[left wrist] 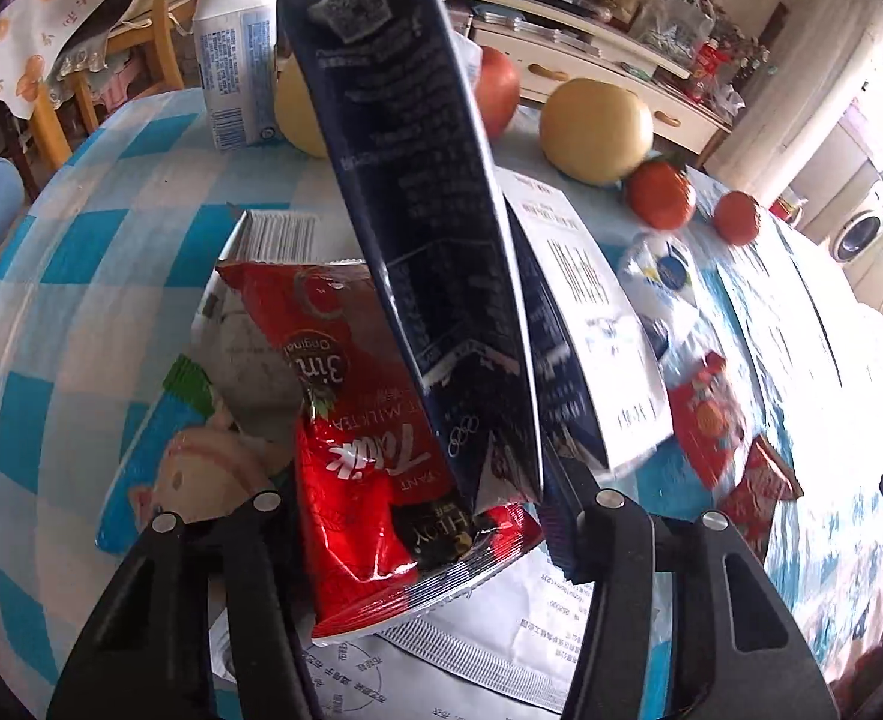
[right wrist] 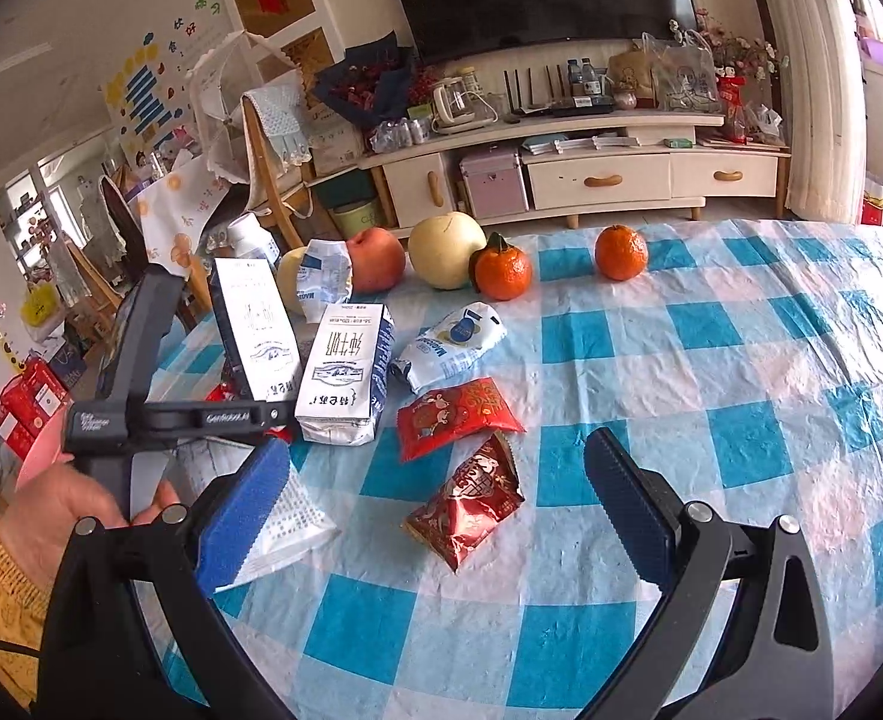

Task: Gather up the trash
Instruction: 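Push left gripper into pile toward red Tuck pack while right approaches red candy bag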

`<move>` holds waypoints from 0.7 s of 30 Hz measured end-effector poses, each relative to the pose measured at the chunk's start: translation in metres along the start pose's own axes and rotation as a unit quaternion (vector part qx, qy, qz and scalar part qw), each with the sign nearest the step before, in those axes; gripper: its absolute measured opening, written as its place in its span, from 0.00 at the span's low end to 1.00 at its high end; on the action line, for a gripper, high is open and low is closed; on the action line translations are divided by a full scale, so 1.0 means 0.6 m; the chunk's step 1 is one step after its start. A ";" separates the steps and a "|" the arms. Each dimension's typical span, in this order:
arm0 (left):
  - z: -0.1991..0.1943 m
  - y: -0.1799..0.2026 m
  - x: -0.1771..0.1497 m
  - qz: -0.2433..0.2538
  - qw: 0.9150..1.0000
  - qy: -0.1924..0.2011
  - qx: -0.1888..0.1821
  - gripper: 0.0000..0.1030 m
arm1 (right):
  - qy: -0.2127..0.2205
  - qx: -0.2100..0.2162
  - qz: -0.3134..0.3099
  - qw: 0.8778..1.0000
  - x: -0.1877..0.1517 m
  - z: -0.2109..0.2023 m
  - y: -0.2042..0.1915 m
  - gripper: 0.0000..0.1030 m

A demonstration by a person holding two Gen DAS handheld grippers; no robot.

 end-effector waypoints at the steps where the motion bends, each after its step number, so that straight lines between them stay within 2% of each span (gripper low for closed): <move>1: -0.005 0.001 -0.011 0.006 1.000 0.000 -0.004 0.54 | -0.004 0.000 0.001 1.000 -0.002 0.002 0.002 0.96; 6: -0.025 0.007 -0.053 0.021 0.999 -0.011 -0.038 0.54 | -0.040 0.003 0.010 0.999 -0.017 0.025 0.011 0.96; 8: -0.031 0.010 -0.061 0.047 0.998 -0.006 -0.030 0.55 | -0.057 0.005 0.014 0.998 -0.025 0.036 0.014 0.96; 12: -0.037 0.005 -0.073 0.083 0.996 -0.007 -0.015 0.67 | -0.086 0.014 0.025 0.996 -0.040 0.057 0.021 0.96; 15: -0.041 0.014 -0.075 0.102 0.995 0.010 0.001 0.76 | -0.096 0.020 0.025 0.995 -0.045 0.067 0.021 0.96; 19: -0.037 0.025 -0.067 0.122 0.991 0.033 0.035 0.78 | -0.107 0.026 0.014 0.994 -0.045 0.084 0.015 0.96; 21: -0.035 0.026 -0.062 0.129 0.990 0.040 0.037 0.80 | -0.109 0.025 0.006 0.994 -0.042 0.092 0.011 0.96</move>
Point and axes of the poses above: each gripper's, at about its wrist camera, not at the fingertips, and z roughly the way its jaws point, y to its right, x to its top, the point moved 4 cm from there along z, roughly the way its jaws point, and after that the axes turned 15 degrees about -z, right-handed, at the moved point
